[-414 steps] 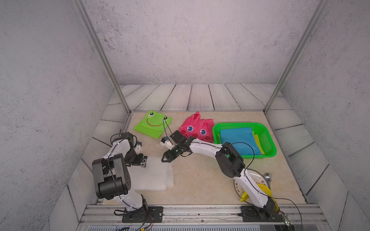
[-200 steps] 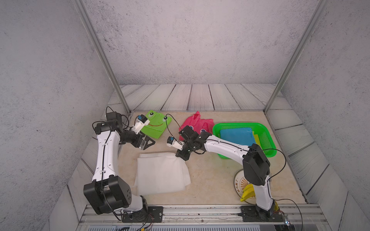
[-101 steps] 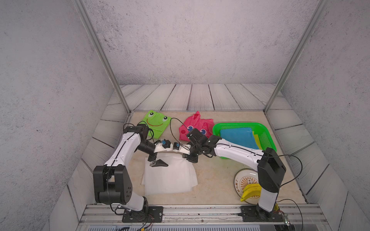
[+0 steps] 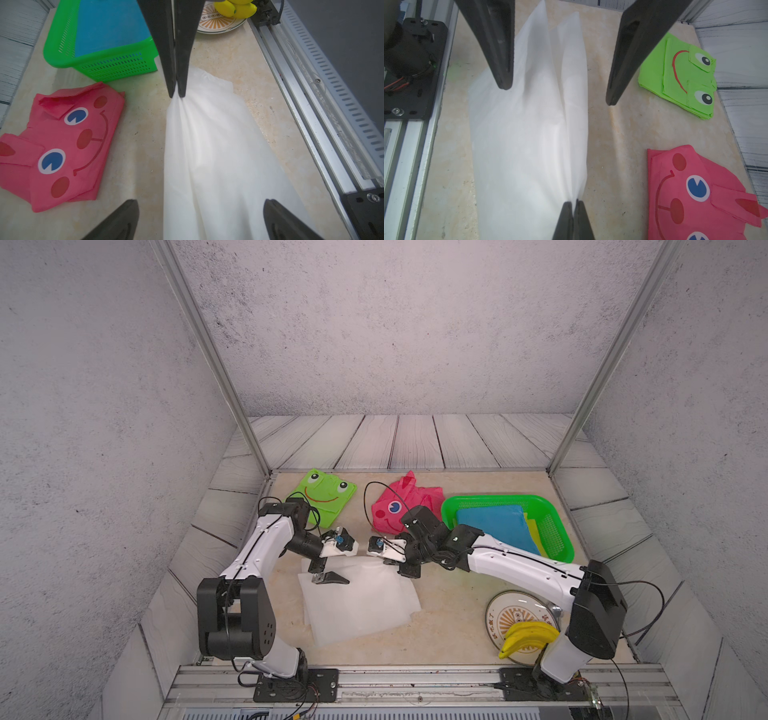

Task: Put the folded raincoat in the basket
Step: Pick up the raincoat from the center of the board.

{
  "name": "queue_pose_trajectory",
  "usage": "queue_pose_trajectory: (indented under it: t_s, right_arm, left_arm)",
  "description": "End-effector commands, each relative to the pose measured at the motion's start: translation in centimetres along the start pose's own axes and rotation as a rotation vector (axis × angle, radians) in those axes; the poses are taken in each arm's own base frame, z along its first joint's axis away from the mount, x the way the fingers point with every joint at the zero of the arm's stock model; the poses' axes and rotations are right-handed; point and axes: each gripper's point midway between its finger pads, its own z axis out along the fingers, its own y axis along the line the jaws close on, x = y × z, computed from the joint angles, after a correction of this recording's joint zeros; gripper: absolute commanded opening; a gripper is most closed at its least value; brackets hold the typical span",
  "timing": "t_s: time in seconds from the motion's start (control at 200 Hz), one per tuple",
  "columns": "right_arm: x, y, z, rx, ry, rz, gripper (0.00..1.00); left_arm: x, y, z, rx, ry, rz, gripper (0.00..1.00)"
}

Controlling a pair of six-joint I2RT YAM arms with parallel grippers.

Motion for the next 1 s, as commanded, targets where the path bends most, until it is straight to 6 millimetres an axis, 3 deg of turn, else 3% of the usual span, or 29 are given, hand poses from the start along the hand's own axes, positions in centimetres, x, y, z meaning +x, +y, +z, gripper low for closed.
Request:
queue_pose_trajectory:
  t_s: [0.0,0.12,0.19,0.32,0.37,0.41,0.51,0.611,0.691,0.766,0.991]
  right_arm:
    - [-1.9,-0.8,-2.4,0.062,-0.072,-0.046,0.0]
    - [-2.6,-0.5,-3.7,0.067,-0.106,-0.07,0.0]
    - [-2.8,-0.6,-4.3,0.081,-0.117,-0.077,0.0]
    - [-2.3,-0.9,-4.6,0.109,-0.097,-0.078,0.0]
    - [-1.8,-0.8,-4.6,0.111,-0.072,-0.072,0.0]
    - [-1.3,-0.8,-4.6,0.108,-0.049,-0.067,0.0]
    - [-0.9,-0.4,-5.1,0.096,-0.024,-0.054,0.0]
    - [-1.4,0.0,-6.0,0.085,-0.046,-0.019,0.37]
    - [-1.8,1.0,-6.6,0.041,-0.086,0.01,0.75]
    - [-2.1,2.1,-6.9,-0.015,-0.118,0.032,0.99]
    - [-1.1,1.5,-7.0,-0.066,-0.132,0.194,1.0]
  left_arm:
    - [-0.3,-1.2,0.1,0.051,-0.005,-0.017,0.96]
    - [0.6,-1.0,0.2,0.03,0.038,-0.014,0.92]
    - [0.7,-0.9,0.1,0.024,0.05,-0.006,0.83]
    - [-0.1,-1.5,-0.5,0.043,0.049,0.003,0.42]
    - [-0.5,-1.7,-0.8,0.045,0.049,-0.001,0.13]
    - [-0.8,-1.8,-1.0,0.037,0.051,-0.01,0.03]
    - [-1.4,-2.5,-1.5,0.027,0.068,0.02,0.03]
    - [-2.4,-3.2,-2.4,0.023,0.07,0.064,0.03]
    - [-3.7,-3.1,-3.1,0.02,0.049,0.055,0.03]
    - [-4.8,-3.0,-3.7,0.011,0.028,0.07,0.03]
    - [-8.0,-3.2,-5.1,0.009,-0.058,0.117,0.04]
